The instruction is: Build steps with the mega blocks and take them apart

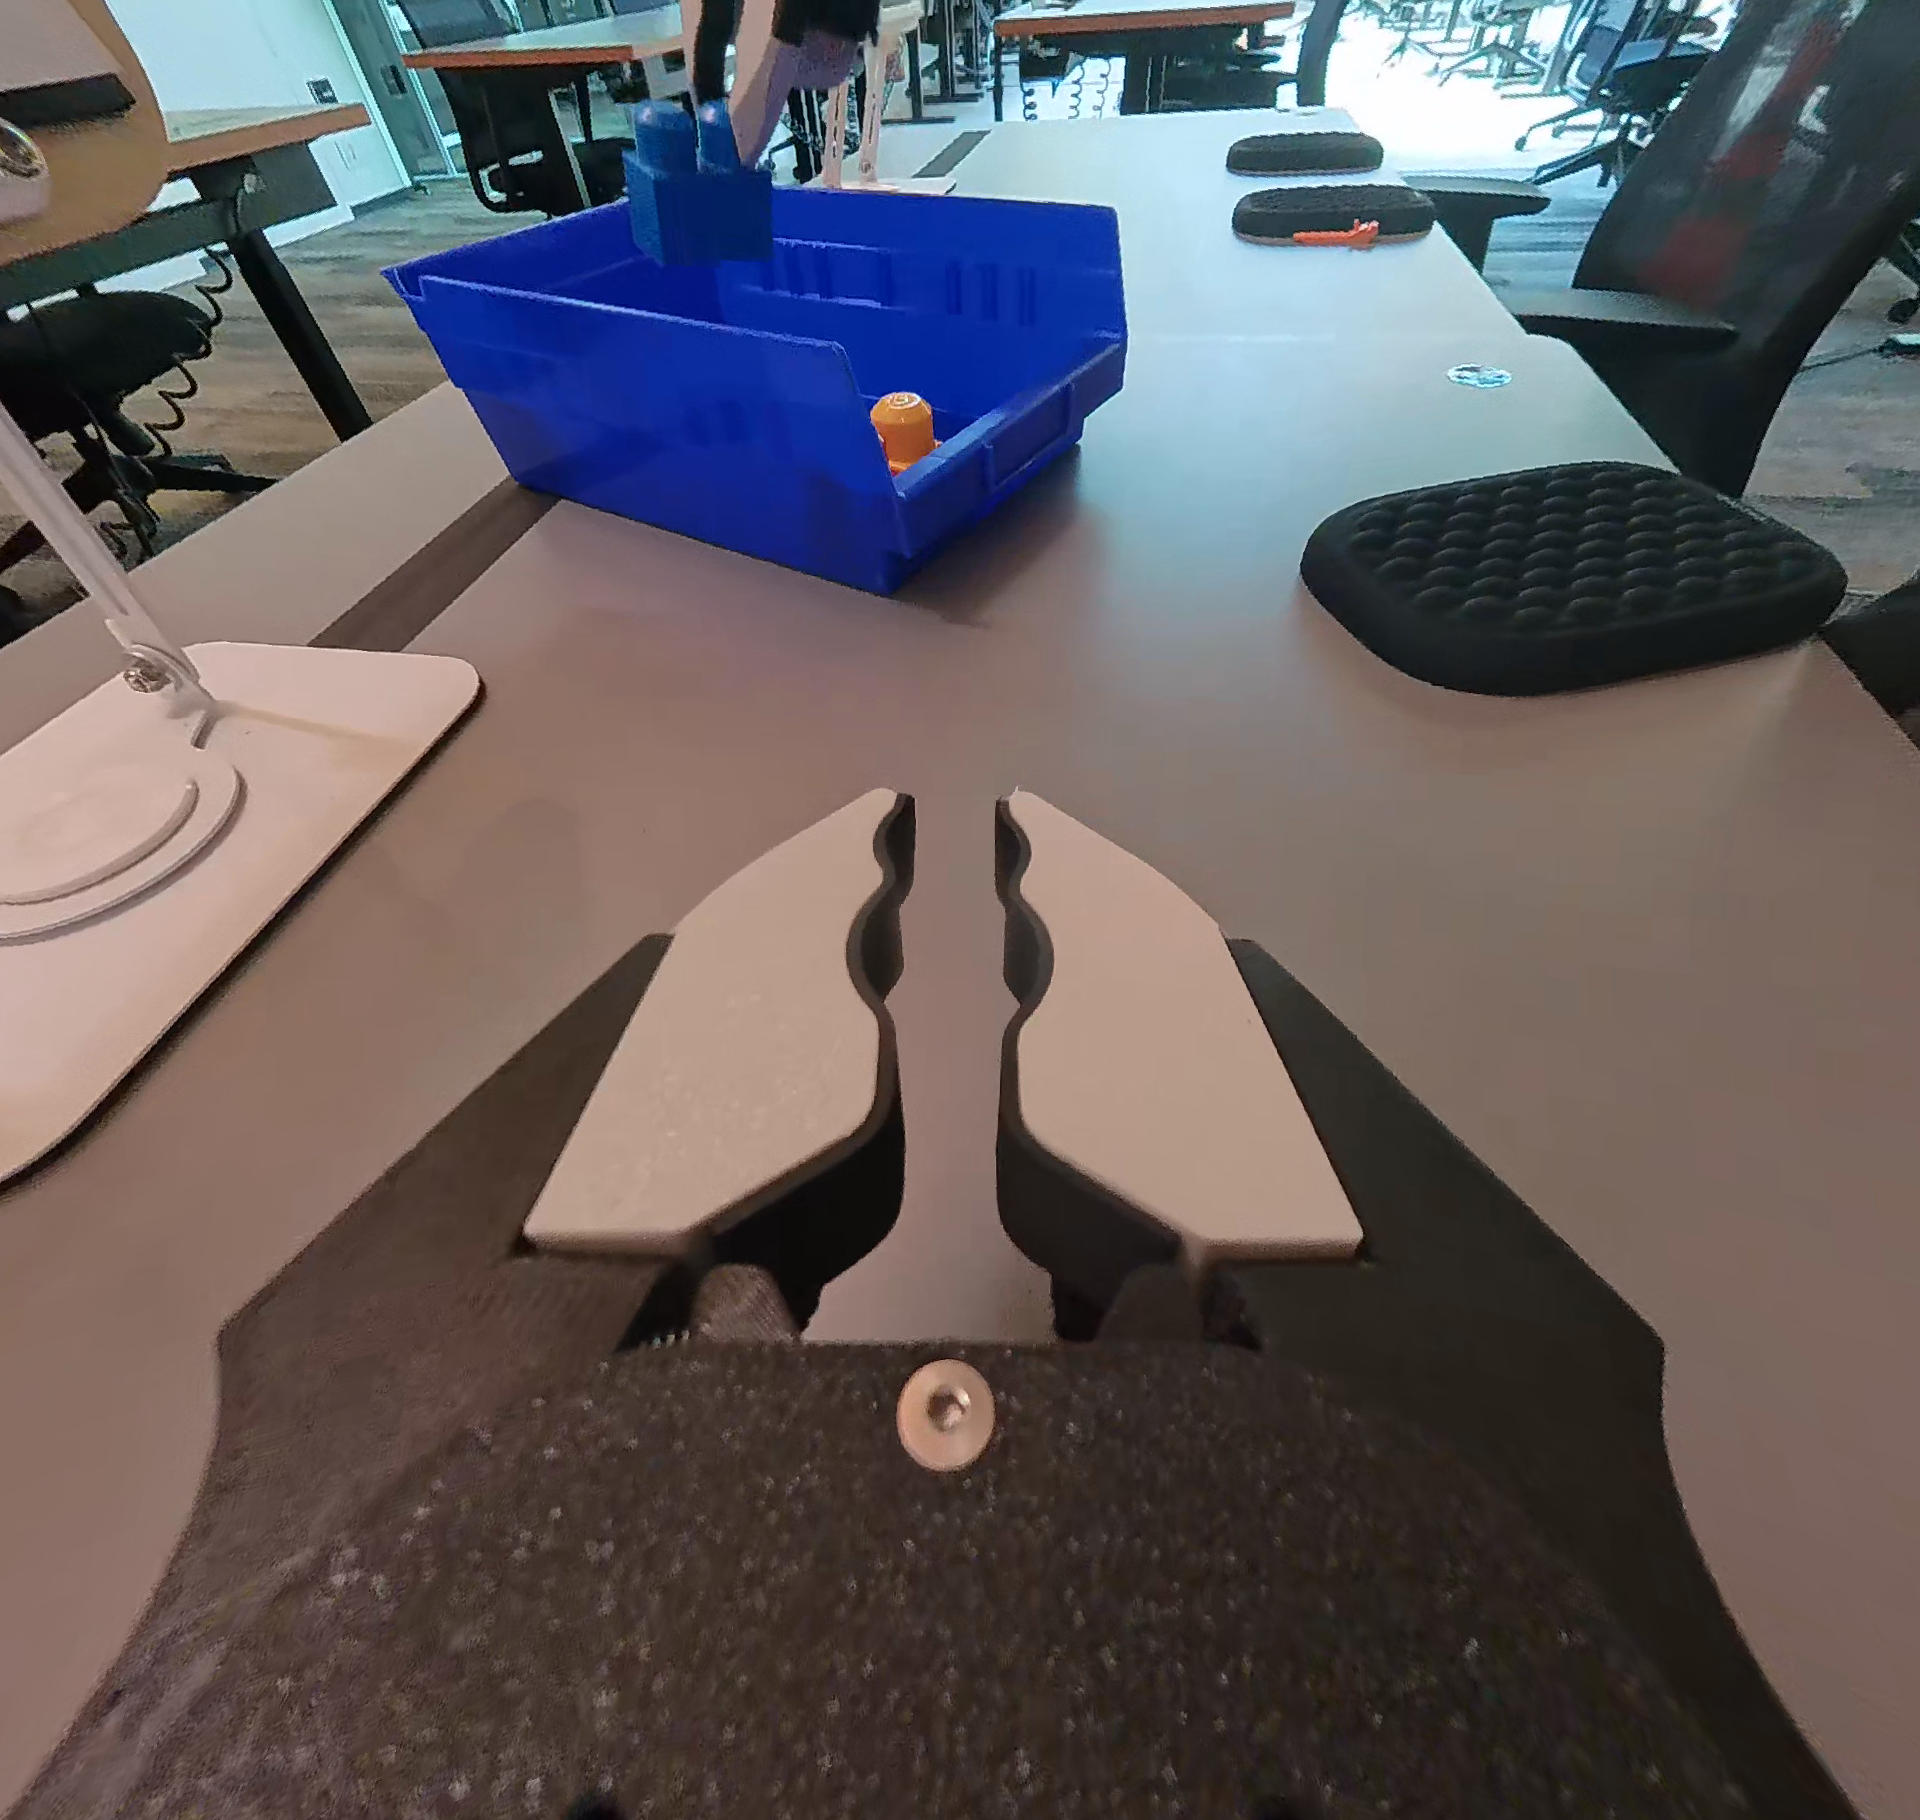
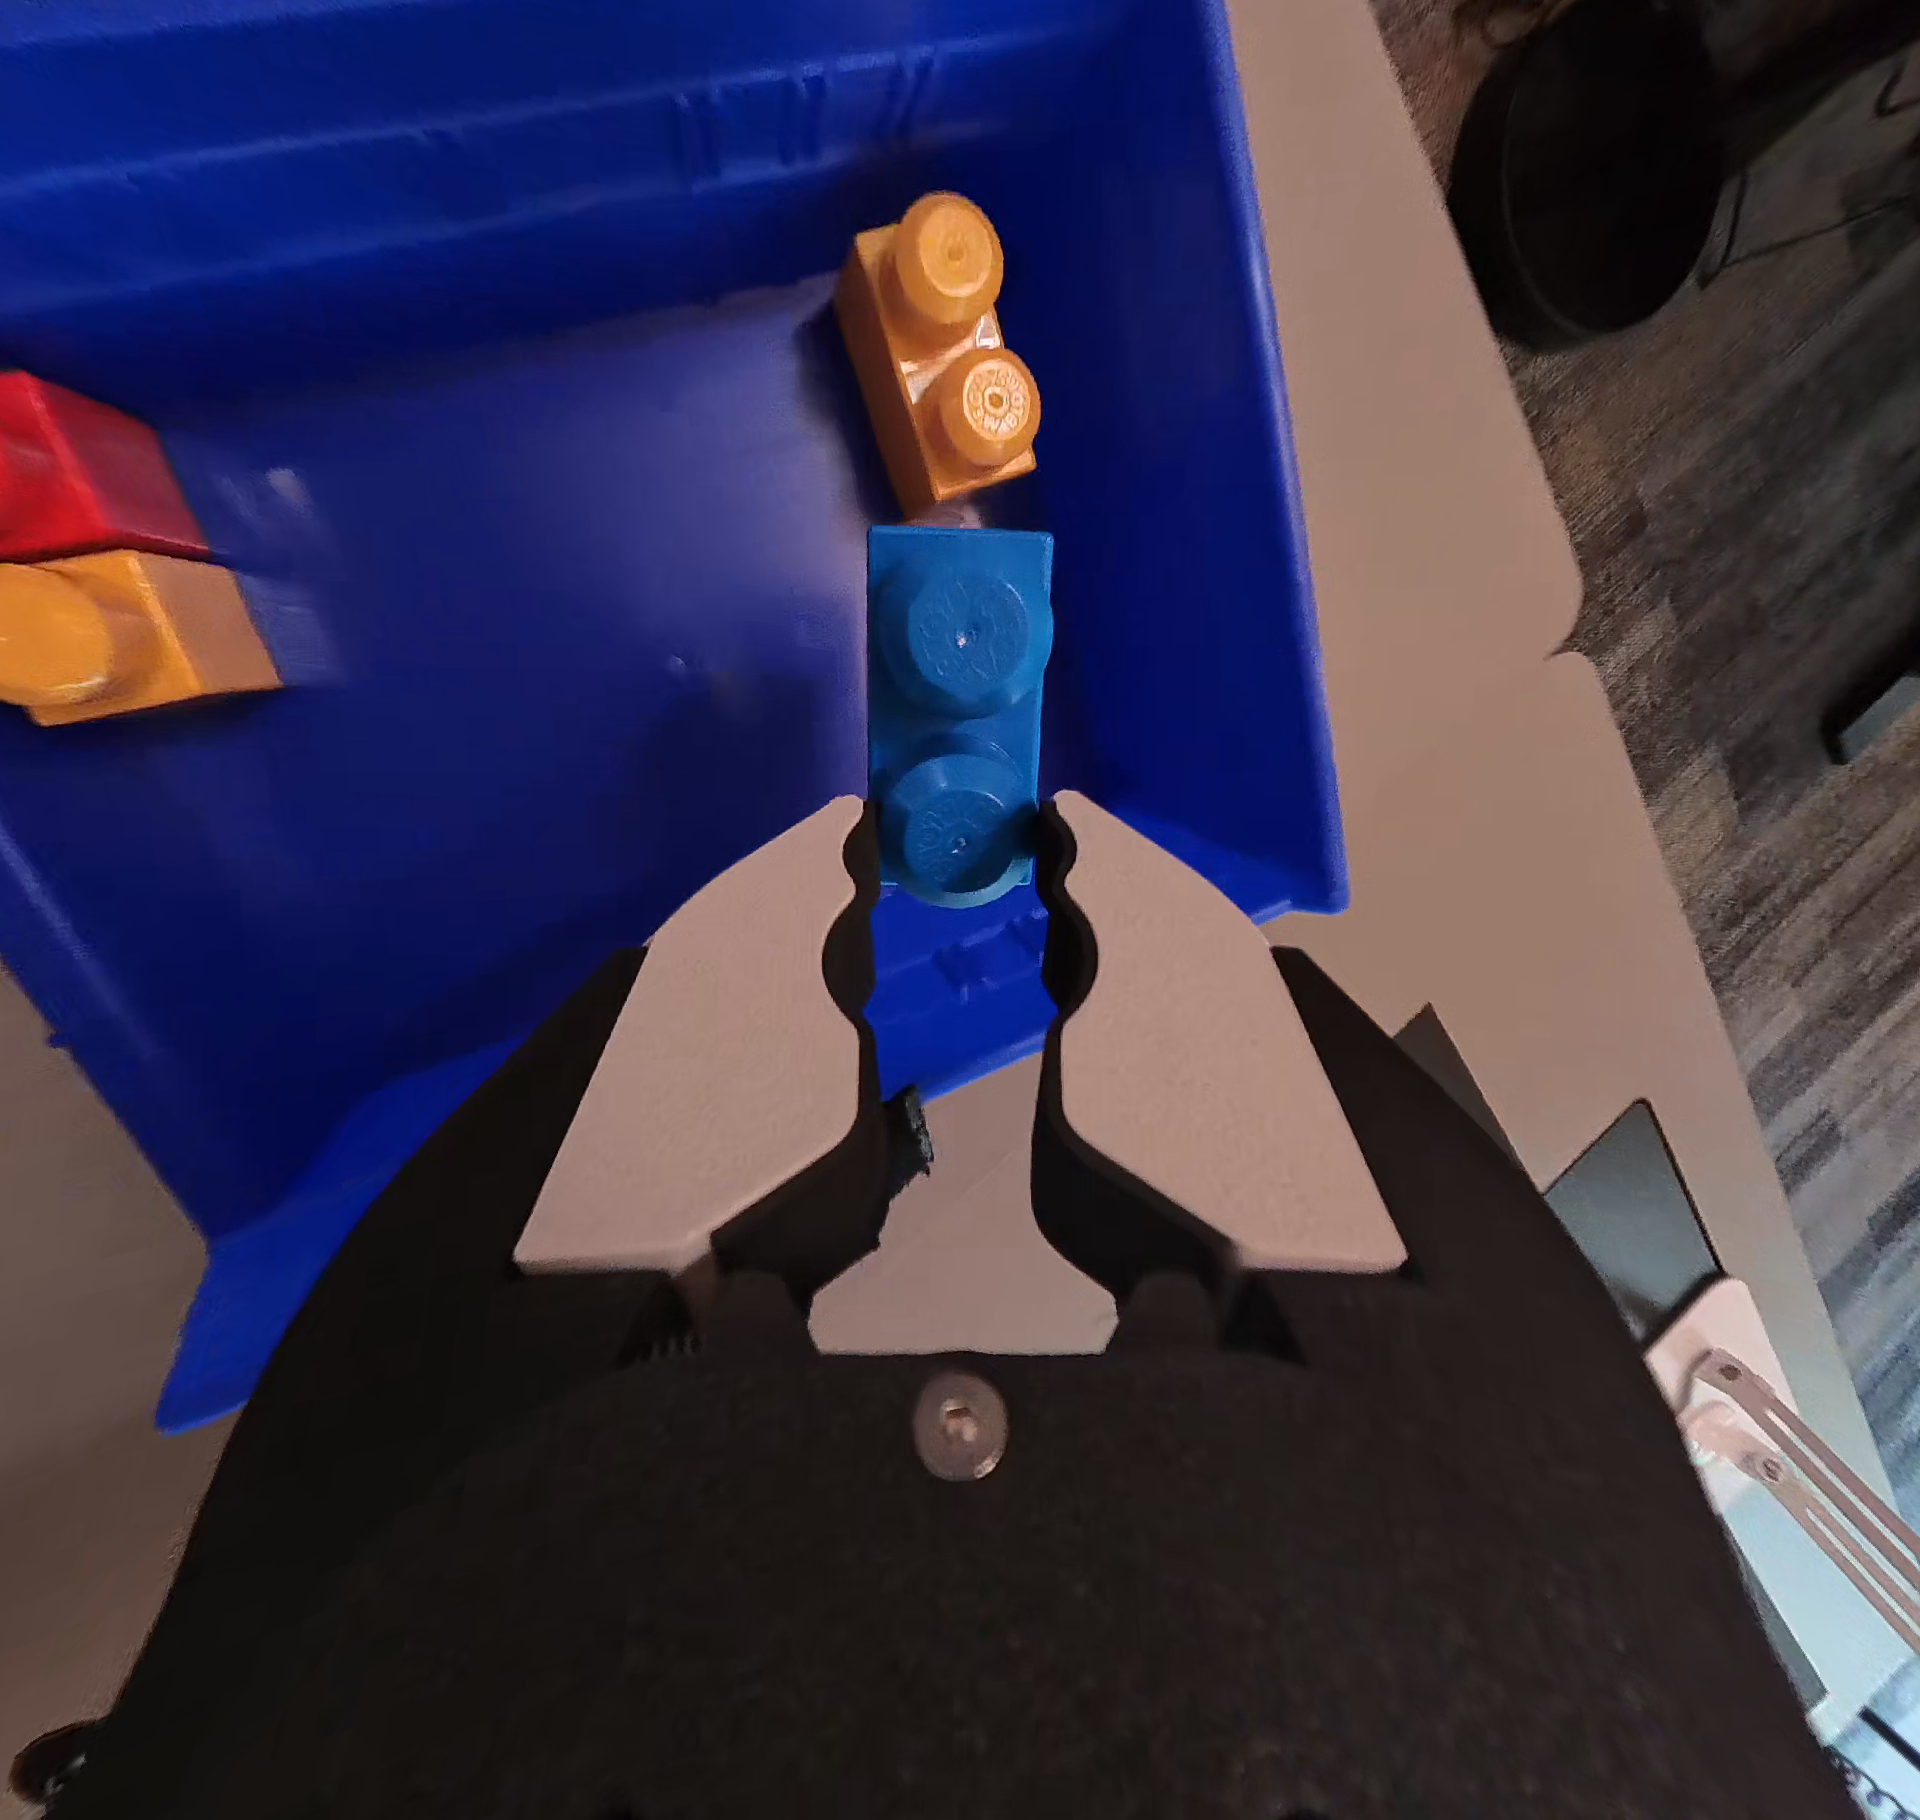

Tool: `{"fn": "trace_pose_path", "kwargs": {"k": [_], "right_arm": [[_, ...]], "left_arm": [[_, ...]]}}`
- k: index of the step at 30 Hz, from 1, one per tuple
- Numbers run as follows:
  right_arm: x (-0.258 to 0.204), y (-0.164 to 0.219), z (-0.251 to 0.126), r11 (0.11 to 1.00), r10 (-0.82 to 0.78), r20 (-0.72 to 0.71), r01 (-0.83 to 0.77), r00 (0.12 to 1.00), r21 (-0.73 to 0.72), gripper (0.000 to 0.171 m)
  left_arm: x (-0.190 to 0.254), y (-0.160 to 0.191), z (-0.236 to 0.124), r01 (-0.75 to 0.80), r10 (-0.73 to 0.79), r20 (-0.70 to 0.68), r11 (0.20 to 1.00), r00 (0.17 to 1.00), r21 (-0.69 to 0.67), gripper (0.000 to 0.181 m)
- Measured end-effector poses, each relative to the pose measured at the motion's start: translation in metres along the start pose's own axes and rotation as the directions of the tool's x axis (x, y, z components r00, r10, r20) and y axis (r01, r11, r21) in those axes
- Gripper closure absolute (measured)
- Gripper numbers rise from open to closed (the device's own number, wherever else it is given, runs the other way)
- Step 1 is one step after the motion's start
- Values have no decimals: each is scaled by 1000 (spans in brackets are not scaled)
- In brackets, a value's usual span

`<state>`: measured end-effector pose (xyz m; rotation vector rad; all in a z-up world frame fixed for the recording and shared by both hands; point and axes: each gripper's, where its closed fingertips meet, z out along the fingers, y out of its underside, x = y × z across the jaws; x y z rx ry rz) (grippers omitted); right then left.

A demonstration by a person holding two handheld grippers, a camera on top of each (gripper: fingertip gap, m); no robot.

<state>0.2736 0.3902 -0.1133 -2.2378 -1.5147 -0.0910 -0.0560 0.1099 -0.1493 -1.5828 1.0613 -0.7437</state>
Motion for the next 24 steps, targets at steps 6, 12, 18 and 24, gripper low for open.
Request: {"fn": "trace_pose_path", "kwargs": {"k": [6,12,18,24], "right_arm": [[-3,8,42,996,-46,44,49,998,-81,142],[-9,14,67,982,-89,84,101,993,-158,142],[3,18,79,977,-95,81,109,992,-182,142],[12,14,89,972,-128,92,143,987,-184,142]], "left_arm": [[-4,7,0,11,-11,0,1000,1000,-20,169],[-4,13,1,11,-11,-4,999,1000,-41,170],[-3,17,2,10,-11,-11,998,1000,-57,170],[-4,20,4,4,-5,-9,998,1000,-62,171]]}}
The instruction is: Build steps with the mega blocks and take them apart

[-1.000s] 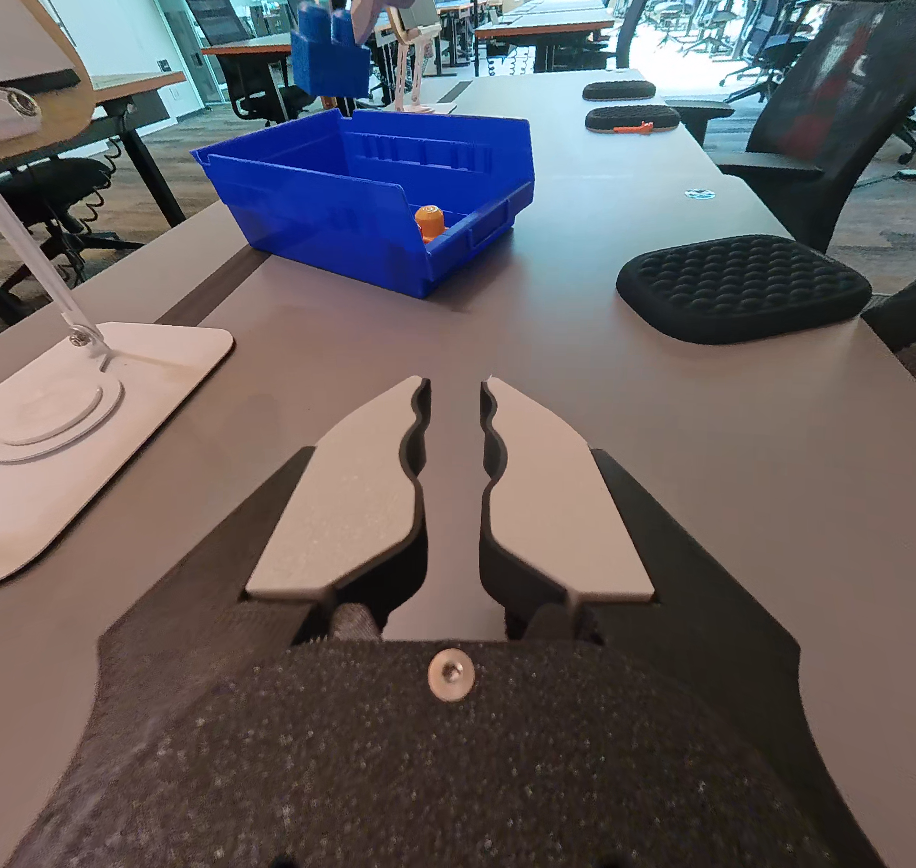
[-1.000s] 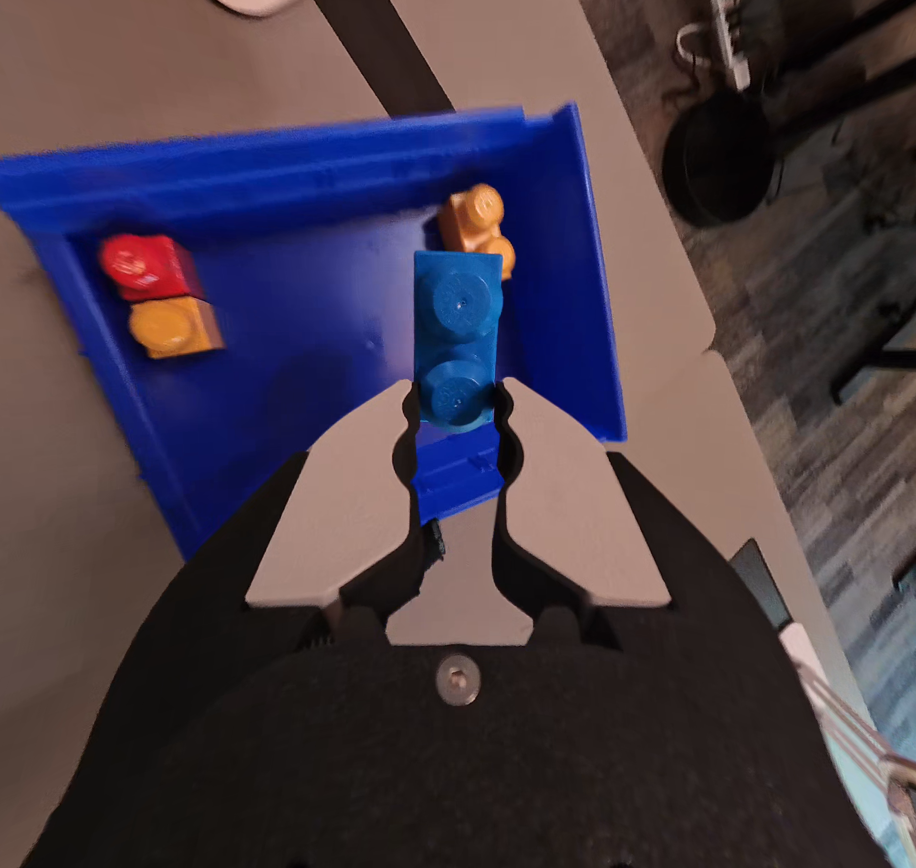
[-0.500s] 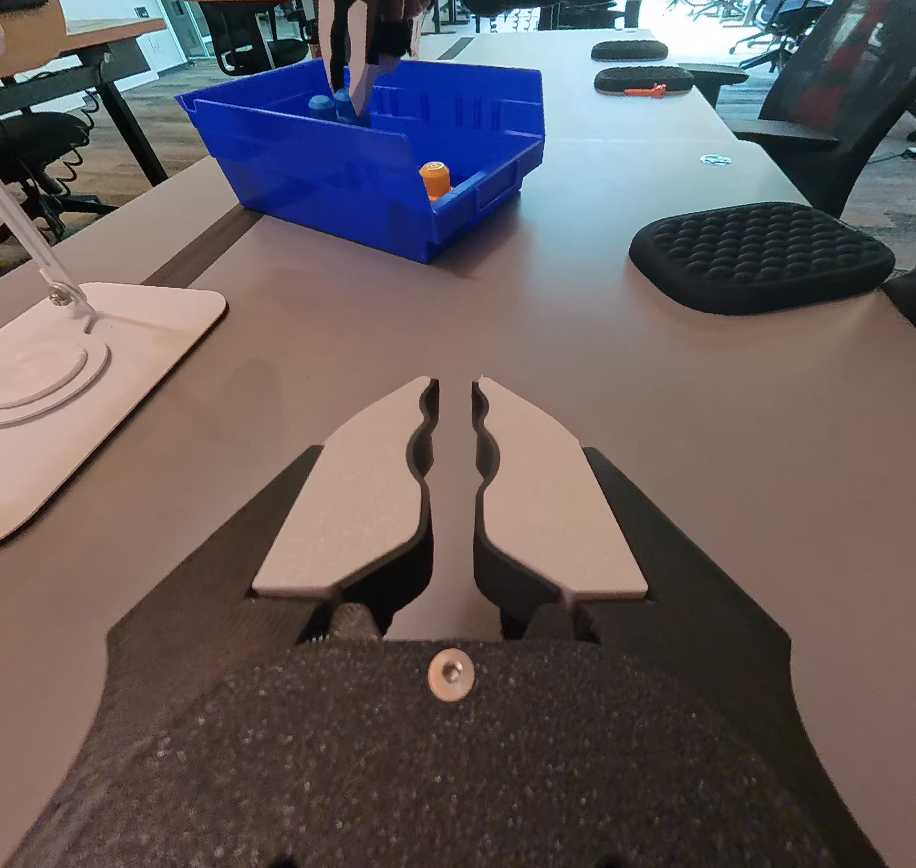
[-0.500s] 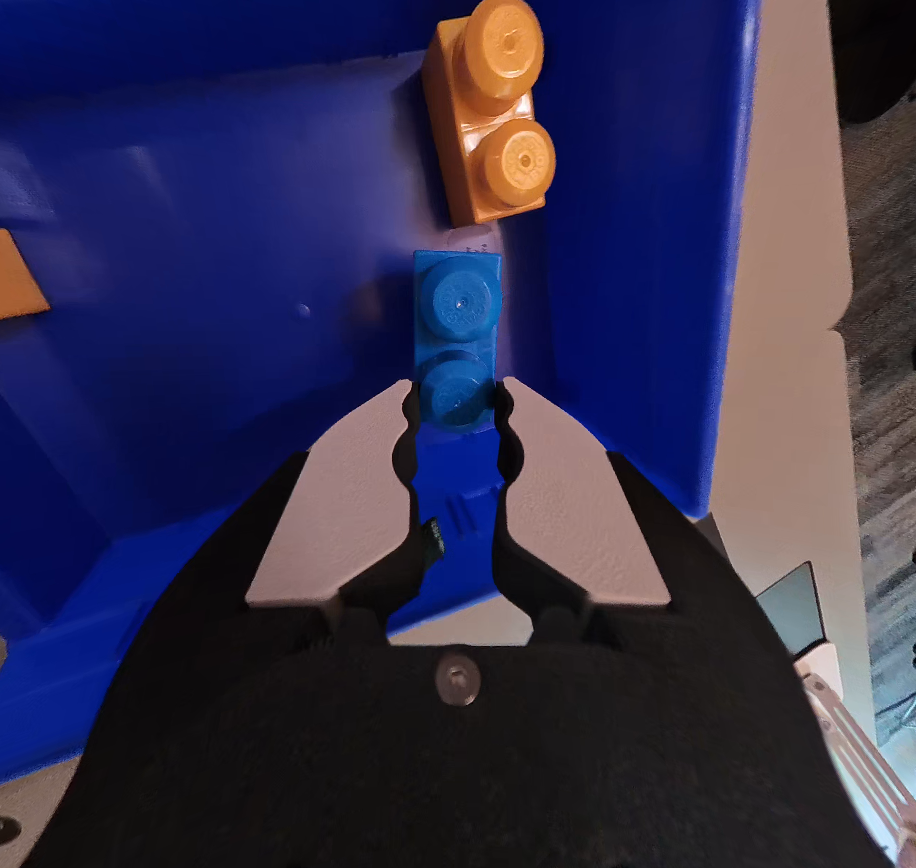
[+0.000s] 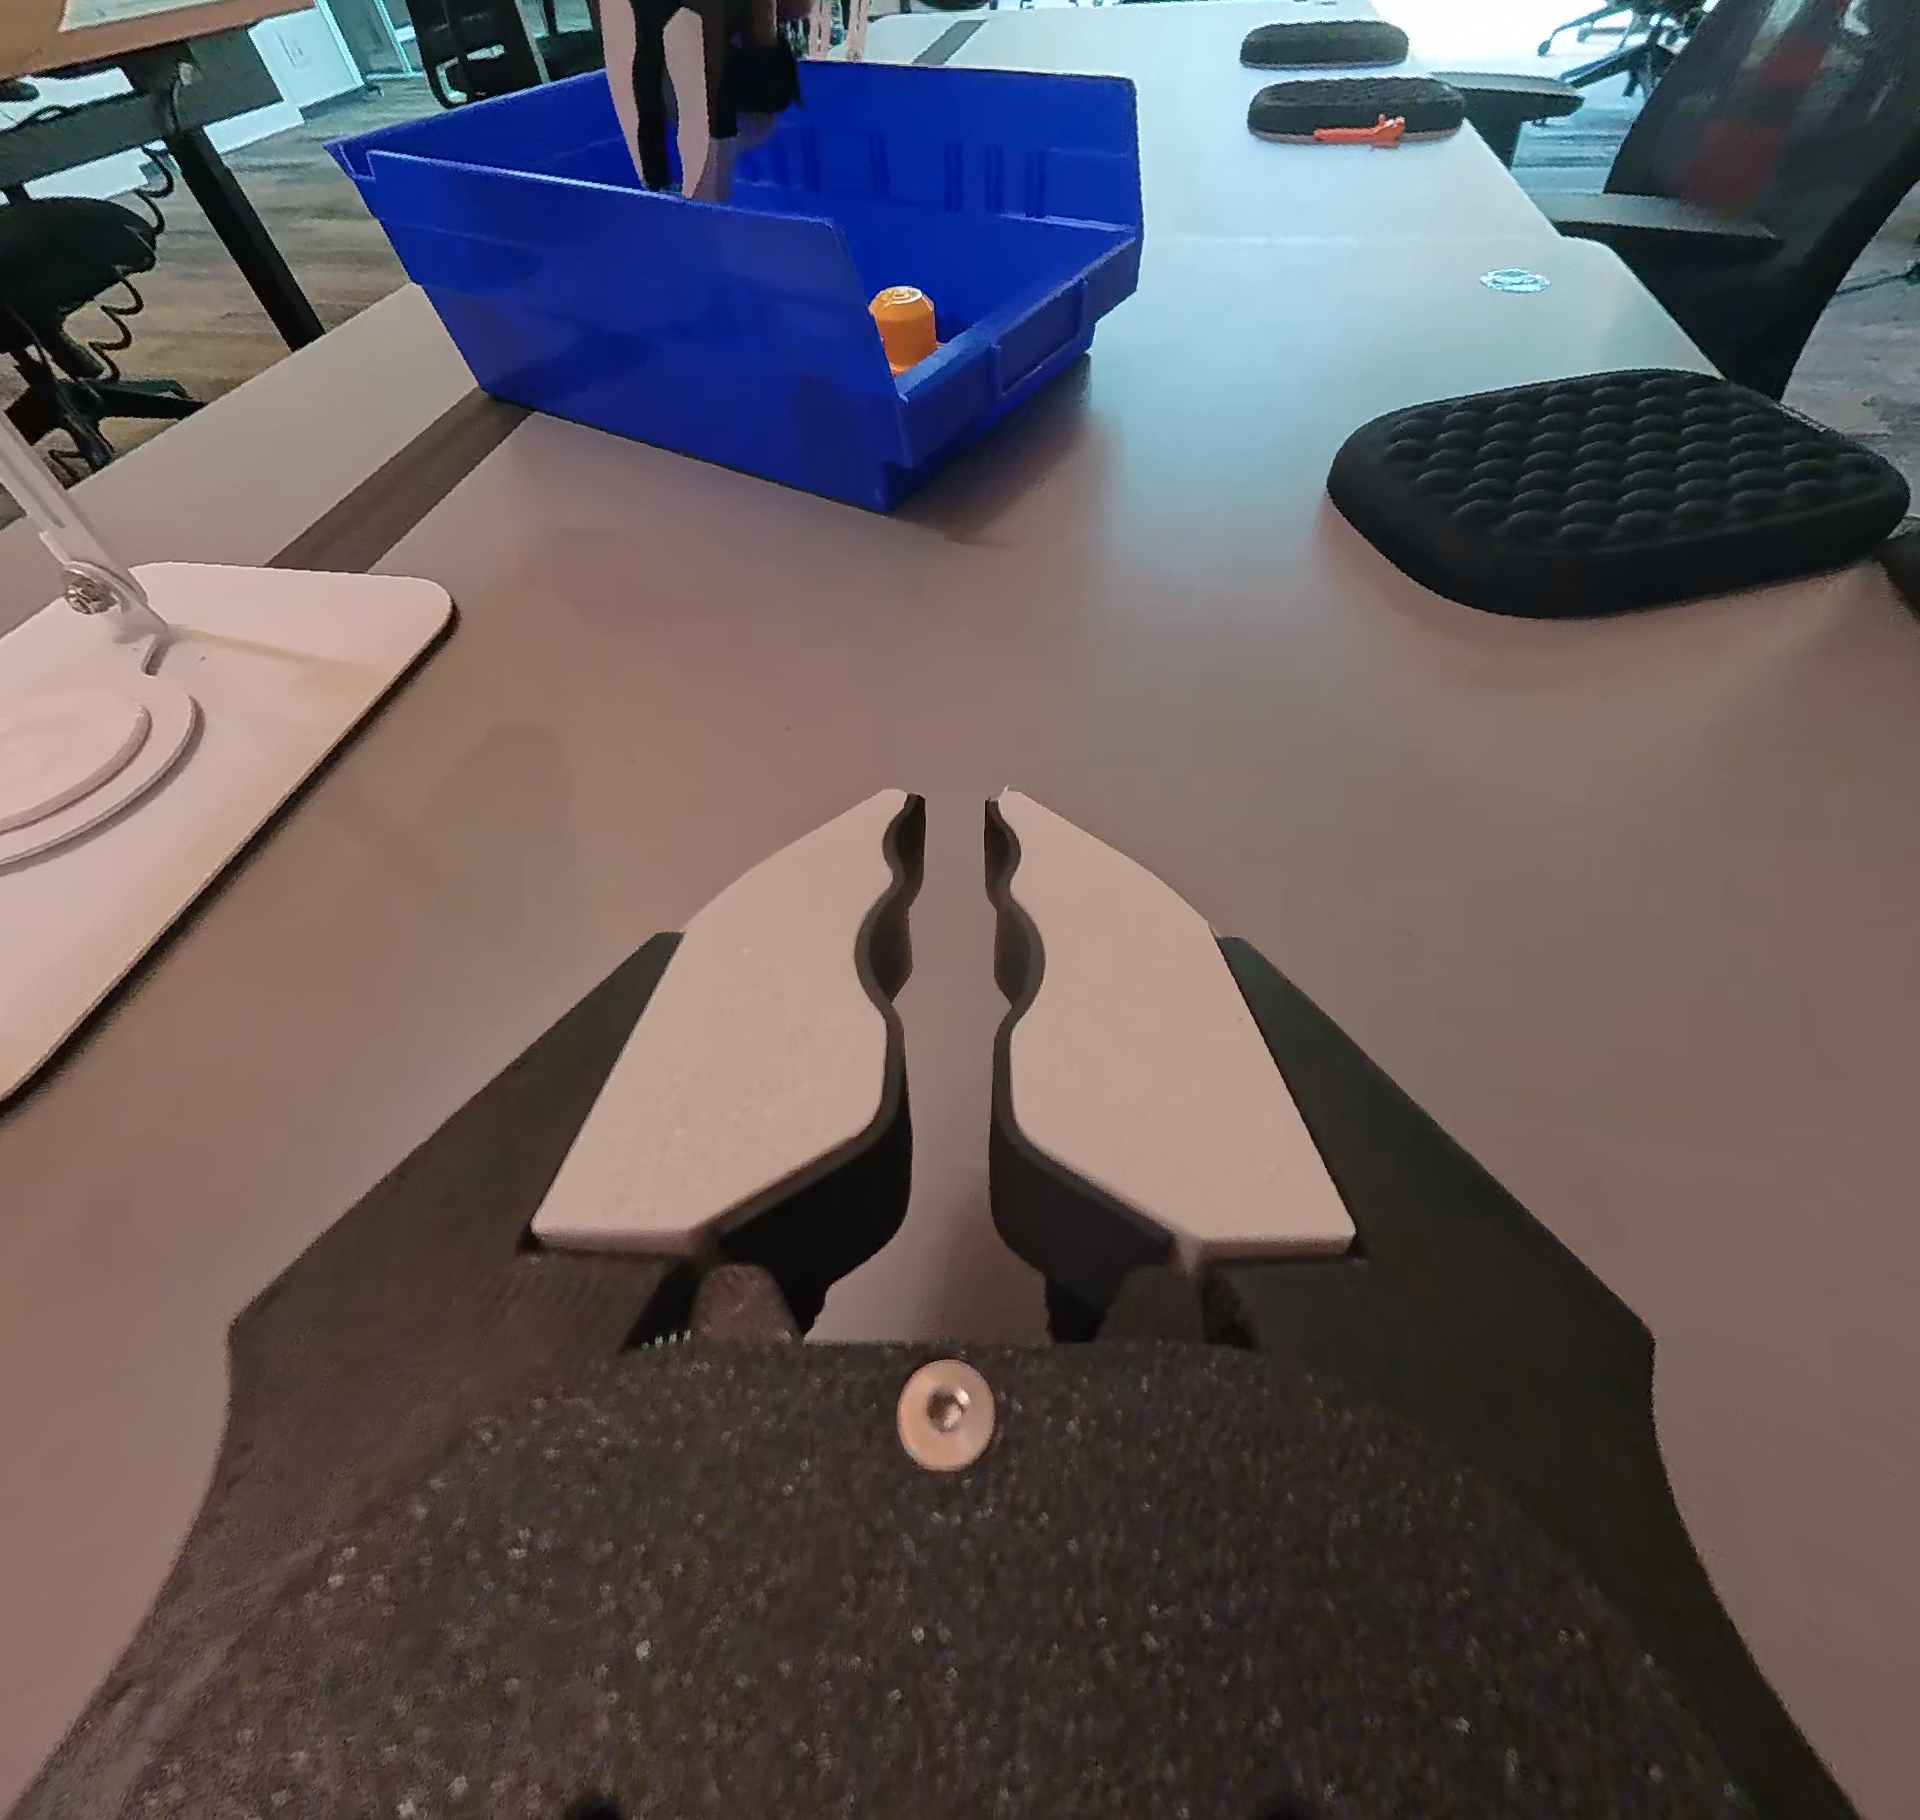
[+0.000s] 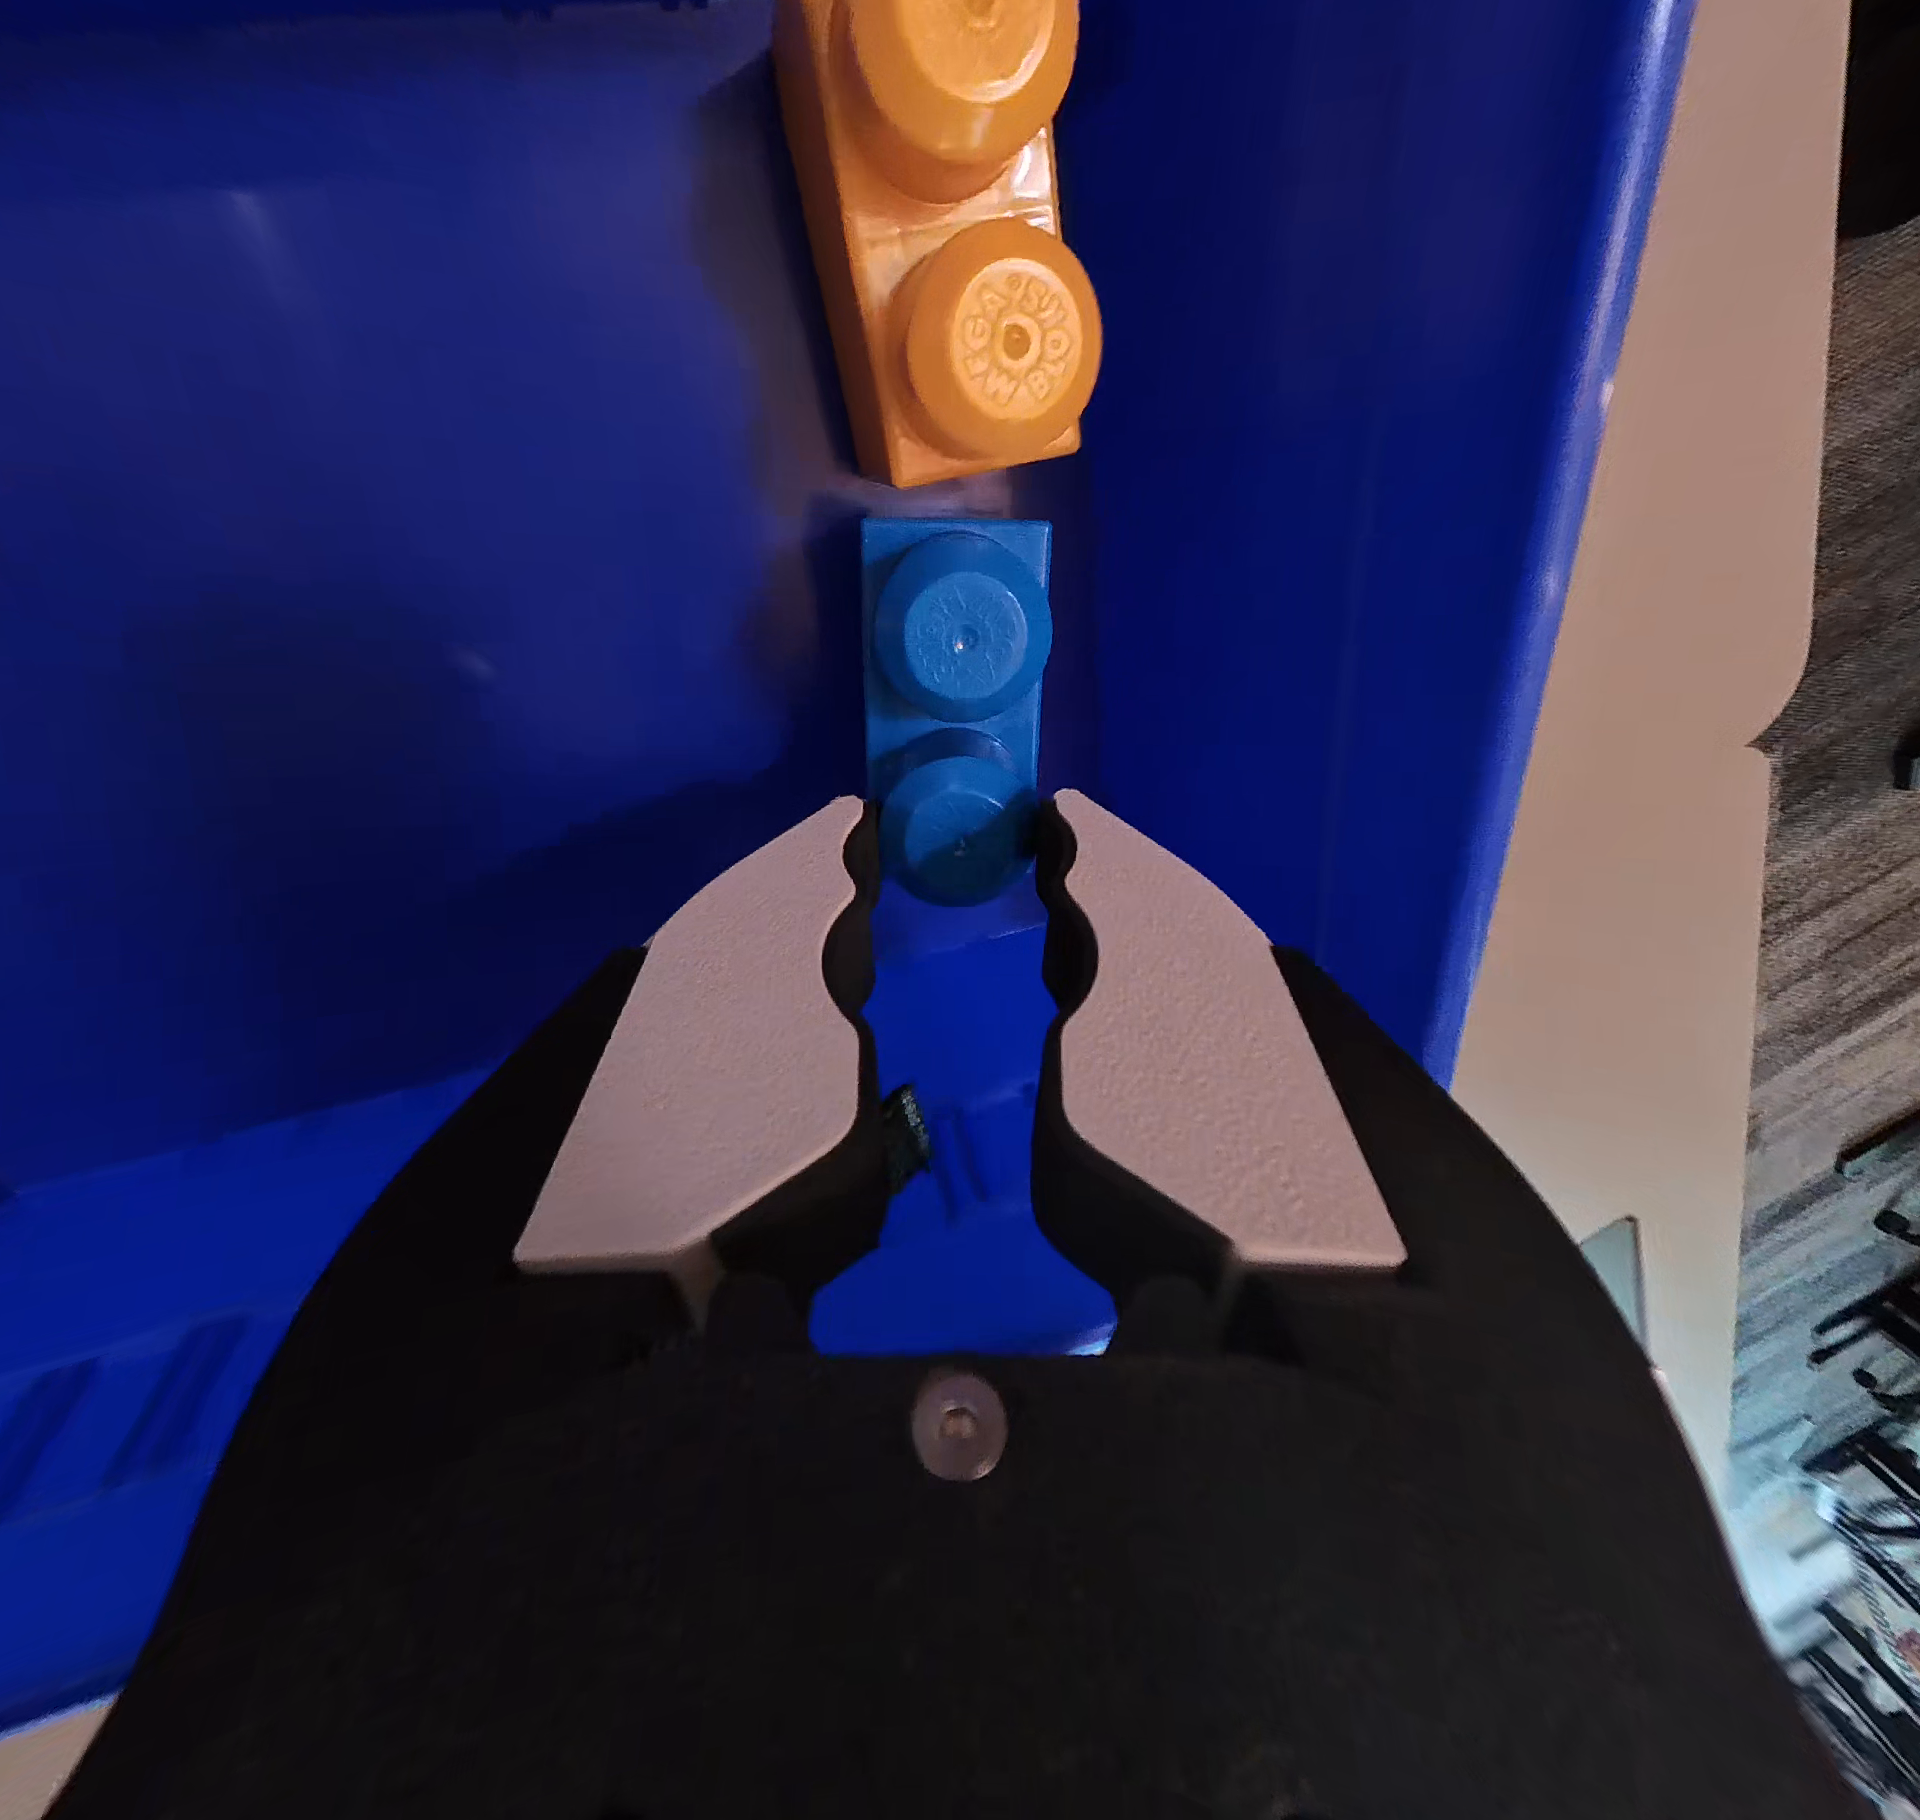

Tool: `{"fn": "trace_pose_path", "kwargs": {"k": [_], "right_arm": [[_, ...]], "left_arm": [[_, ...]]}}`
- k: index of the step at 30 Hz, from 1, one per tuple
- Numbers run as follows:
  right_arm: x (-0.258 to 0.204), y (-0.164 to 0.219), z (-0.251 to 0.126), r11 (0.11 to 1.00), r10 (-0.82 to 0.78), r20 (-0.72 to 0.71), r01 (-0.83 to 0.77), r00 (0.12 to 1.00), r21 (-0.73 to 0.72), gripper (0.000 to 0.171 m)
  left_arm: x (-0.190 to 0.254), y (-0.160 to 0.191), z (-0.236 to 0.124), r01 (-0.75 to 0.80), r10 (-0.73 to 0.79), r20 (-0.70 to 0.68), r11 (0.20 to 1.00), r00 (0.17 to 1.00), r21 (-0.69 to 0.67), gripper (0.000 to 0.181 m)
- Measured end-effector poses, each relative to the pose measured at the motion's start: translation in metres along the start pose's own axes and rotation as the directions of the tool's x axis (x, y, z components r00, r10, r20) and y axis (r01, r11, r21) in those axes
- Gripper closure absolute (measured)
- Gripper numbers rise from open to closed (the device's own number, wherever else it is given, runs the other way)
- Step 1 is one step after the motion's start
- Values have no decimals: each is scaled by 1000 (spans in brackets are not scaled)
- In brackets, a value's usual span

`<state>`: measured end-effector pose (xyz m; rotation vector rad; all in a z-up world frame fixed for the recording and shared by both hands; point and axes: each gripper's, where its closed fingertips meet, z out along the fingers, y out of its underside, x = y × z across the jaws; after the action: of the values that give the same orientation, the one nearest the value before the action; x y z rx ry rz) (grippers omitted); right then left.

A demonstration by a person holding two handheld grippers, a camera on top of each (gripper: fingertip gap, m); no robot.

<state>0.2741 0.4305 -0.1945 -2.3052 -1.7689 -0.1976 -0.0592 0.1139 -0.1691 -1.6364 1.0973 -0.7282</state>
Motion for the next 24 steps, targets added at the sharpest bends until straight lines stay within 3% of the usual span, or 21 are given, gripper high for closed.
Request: {"fn": "trace_pose_path", "kwargs": {"k": [15,24], "right_arm": [[21,10,3,993,-64,-80,56,995,-100,141],[25,-2,-33,997,-69,-151,63,986,-44,138]], "left_arm": [[0,3,2,6,-7,-10,1000,1000,-8,170],[0,5,2,2,-2,-5,1000,1000,-16,170]]}}
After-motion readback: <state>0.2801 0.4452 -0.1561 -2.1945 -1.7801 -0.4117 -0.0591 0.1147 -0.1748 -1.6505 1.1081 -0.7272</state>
